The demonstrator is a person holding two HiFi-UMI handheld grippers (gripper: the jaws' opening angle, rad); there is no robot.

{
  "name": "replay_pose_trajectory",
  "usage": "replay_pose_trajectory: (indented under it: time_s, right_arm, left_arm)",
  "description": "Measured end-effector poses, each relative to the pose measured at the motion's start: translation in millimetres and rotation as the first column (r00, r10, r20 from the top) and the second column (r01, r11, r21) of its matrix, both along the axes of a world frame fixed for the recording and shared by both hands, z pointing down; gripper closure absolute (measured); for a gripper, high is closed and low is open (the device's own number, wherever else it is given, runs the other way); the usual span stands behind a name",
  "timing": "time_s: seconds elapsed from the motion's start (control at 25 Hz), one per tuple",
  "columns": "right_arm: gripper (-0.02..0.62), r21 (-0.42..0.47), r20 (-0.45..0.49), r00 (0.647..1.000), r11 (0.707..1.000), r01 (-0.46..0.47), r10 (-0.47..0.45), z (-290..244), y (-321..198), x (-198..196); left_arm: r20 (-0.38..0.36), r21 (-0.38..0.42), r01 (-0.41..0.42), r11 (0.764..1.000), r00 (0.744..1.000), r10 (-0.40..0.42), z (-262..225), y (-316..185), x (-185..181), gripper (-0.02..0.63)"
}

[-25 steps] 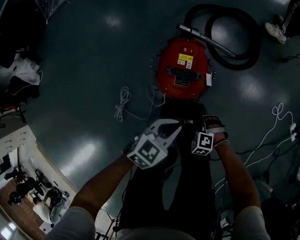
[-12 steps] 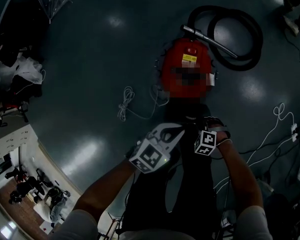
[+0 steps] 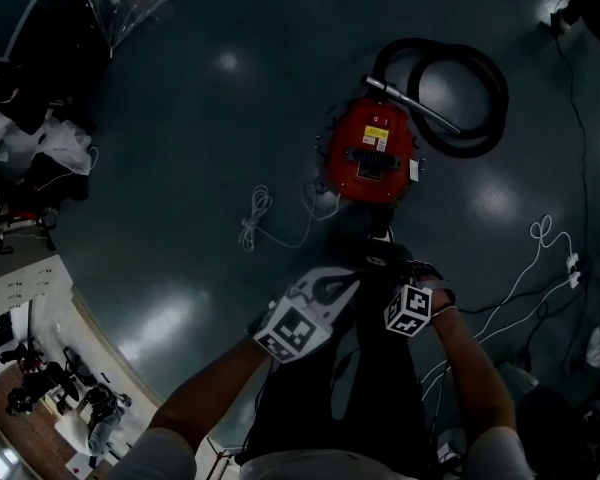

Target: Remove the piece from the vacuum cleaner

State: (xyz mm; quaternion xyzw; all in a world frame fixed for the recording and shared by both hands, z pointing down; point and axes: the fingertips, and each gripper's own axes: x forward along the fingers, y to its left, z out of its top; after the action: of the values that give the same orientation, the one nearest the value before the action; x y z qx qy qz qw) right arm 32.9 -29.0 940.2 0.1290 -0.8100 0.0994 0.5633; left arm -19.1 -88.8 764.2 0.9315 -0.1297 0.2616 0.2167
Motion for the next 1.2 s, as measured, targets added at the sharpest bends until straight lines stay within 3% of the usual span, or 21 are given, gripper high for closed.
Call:
replay_pose_trajectory:
  time_s: [0.68,0.92,1.2]
  right_arm:
    - [0.557,0.066,0.158,0.985,0.995,-0.076,0.065,-338.2,52.5,-53.1]
    - [0.557,0.084,0.166,0.984,0.994,-0.076,0.062,-409.7,85.8,-70.6]
    - [0.557,0.092,0.181,0.981,0.992,-0.083,0.065,-452.0,101.2,-77.9]
  left_arm:
    - [-0.163,0.06,0.039,0.997,0.986,-0.029,-295.0,75.5,-13.9,0.6]
    - [-0.214,0.065,0.039,0.997,0.977,-0.024,-352.7,104.4,-23.7,0.6]
    - [-0.245,0.087,0.053,0.995,0.969,-0.03,-390.6,112.2,-33.8,0.6]
